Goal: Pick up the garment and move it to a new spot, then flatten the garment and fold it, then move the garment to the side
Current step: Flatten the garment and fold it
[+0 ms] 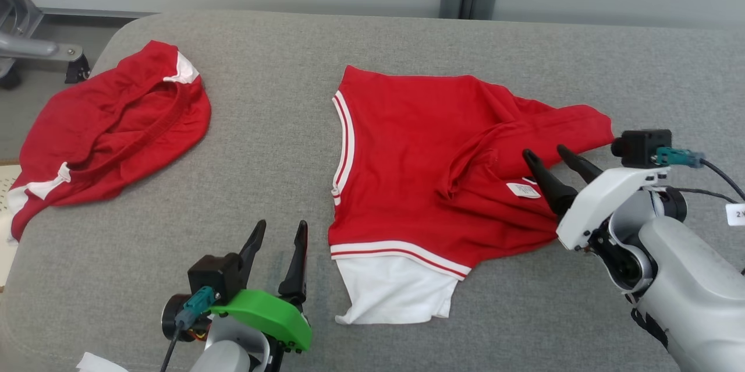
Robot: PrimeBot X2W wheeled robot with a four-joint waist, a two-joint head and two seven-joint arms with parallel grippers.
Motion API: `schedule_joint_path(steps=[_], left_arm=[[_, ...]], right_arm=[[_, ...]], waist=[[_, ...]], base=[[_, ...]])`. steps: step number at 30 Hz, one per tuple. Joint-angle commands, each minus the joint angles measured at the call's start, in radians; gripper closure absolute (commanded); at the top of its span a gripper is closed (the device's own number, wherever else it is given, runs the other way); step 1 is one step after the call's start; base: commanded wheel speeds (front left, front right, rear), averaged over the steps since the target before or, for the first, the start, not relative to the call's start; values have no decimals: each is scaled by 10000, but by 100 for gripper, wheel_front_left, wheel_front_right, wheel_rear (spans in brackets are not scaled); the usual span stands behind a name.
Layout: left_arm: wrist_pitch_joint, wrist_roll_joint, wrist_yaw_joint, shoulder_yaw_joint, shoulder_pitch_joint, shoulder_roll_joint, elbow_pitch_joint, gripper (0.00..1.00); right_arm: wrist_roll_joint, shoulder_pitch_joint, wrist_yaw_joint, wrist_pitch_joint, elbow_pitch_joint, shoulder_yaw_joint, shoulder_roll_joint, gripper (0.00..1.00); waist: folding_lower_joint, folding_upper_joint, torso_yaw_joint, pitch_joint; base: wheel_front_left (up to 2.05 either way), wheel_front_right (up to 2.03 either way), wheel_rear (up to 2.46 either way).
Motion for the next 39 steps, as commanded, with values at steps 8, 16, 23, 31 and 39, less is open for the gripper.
schedule_joint_path(steps=[8,16,23,31,39], left_arm=[[-33,218,-180,200,-216,-294,162,0],[-33,374,-293,425,-243,-443,277,0],[-35,510,-401,585,-279,-524,389,0],[-33,675,-471,716,-253,-584,564,0],[-35,769,-492,863,-14,-471,674,0]], right_arm=[[-296,-1261,2,1075,1497,881,355,0],[-49,-1817,0,1374,2336,1524,505,0],[120,-2115,0,1239,2777,1967,691,0],[317,-2262,0,469,2688,2516,673,100],[699,-1775,0,-633,2036,2475,302,100]], waist=[[0,0,552,284],[0,0,802,467],[0,0,786,578],[0,0,639,429],[0,0,256,48]], base=[[0,0,0],[0,0,0],[0,0,0],[0,0,0],[0,0,0]])
